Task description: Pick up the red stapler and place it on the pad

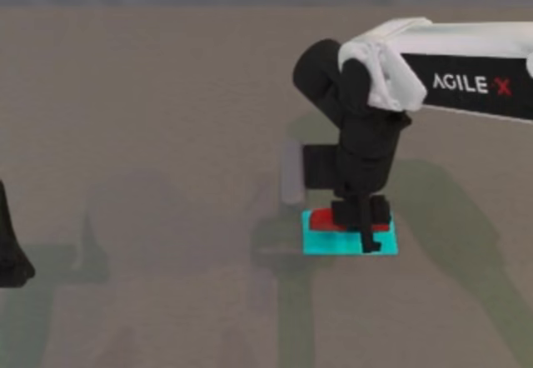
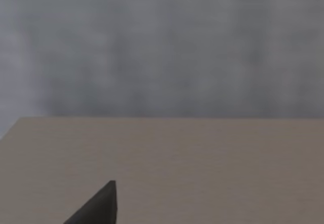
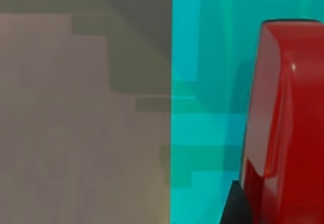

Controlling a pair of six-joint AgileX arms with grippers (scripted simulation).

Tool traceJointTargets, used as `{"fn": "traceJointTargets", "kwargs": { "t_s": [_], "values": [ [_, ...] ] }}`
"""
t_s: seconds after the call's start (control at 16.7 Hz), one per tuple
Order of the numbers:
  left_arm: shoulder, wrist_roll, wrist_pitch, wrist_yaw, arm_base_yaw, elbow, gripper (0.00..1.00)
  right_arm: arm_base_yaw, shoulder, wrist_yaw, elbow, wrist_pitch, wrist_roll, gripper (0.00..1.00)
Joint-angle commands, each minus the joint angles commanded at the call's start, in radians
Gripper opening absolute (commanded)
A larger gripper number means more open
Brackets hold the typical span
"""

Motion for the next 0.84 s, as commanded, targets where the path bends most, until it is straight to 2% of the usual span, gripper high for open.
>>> {"fn": "traceJointTargets", "kwargs": {
  "t_s": [0.48,0.84],
  "values": [
    [0.0,0.0,0.0,0.0,0.0,0.0,1.0,0.0,0.0,0.0,0.0,0.0,0.0,0.98],
    [0.0,0.0,0.0,0.0,0.0,0.0,1.0,0.0,0.0,0.0,0.0,0.0,0.0,1.0]
  ]
}}
